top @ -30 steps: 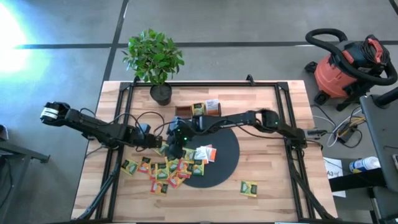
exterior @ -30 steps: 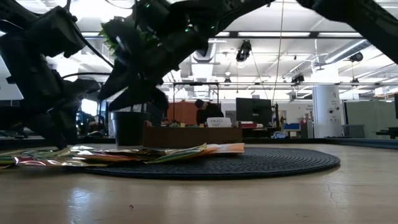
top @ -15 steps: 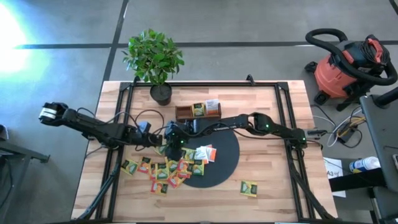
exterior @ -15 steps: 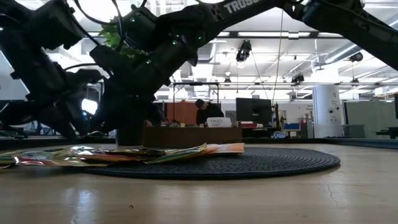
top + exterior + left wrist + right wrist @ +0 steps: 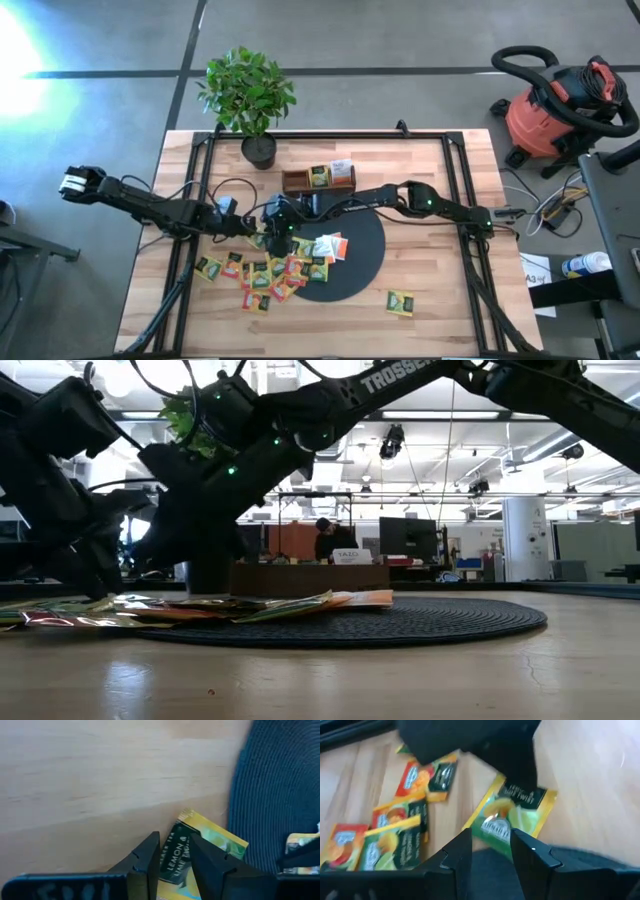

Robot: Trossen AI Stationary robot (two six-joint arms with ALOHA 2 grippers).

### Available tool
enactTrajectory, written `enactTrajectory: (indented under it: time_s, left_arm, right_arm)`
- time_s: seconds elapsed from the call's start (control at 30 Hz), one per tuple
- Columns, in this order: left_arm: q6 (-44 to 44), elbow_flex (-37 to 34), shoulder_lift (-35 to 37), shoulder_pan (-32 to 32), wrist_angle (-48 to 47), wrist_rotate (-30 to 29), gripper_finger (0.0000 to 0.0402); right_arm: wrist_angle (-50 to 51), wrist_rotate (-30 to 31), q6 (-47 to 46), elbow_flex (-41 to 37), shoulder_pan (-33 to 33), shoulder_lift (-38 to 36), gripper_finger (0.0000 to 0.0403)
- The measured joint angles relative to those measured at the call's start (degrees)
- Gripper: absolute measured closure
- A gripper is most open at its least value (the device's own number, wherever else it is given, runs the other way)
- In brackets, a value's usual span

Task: Pick & Place Tea
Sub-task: Put the yellow tea bag into the middle slot of the wooden organizer

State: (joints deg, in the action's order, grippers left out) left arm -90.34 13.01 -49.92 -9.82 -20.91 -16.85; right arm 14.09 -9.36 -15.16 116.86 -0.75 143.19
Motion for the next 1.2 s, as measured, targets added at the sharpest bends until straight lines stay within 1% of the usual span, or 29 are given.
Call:
enactTrajectory:
  time_s: [0.2,0.47,0.8,0.87,1.03,1.2]
  left_arm:
    - [-0.14,-0.37,0.58,-0.01,1.33,1.23,0.0319]
    - [-0.16,-1.95,0.62,-0.01,4.81,1.06,0.0319]
    - [0.65,-1.40,1.45,-0.03,2.81,0.24,0.0319]
    - [0.71,-1.56,1.45,-0.01,3.56,1.19,0.0319]
    - [0.75,-2.32,1.45,-0.01,7.28,5.95,0.0319]
    - [1.67,-2.36,1.45,-0.03,10.86,6.48,0.0319]
  right_arm:
    - [0.23,0.28,-1.16,0.13,-0.08,2.16,0.0278]
    - [0.68,0.12,-1.33,-0.20,-0.13,2.30,0.0278]
    - [0.02,-1.69,-2.66,-2.91,-0.17,2.15,0.0278]
    - [0.04,-1.69,-2.62,-2.93,-0.17,2.15,0.0278]
    - [0.04,-1.59,-2.62,-2.99,-0.24,2.15,0.0280]
    - [0.00,-1.34,-2.62,-3.01,-0.26,2.15,0.0280]
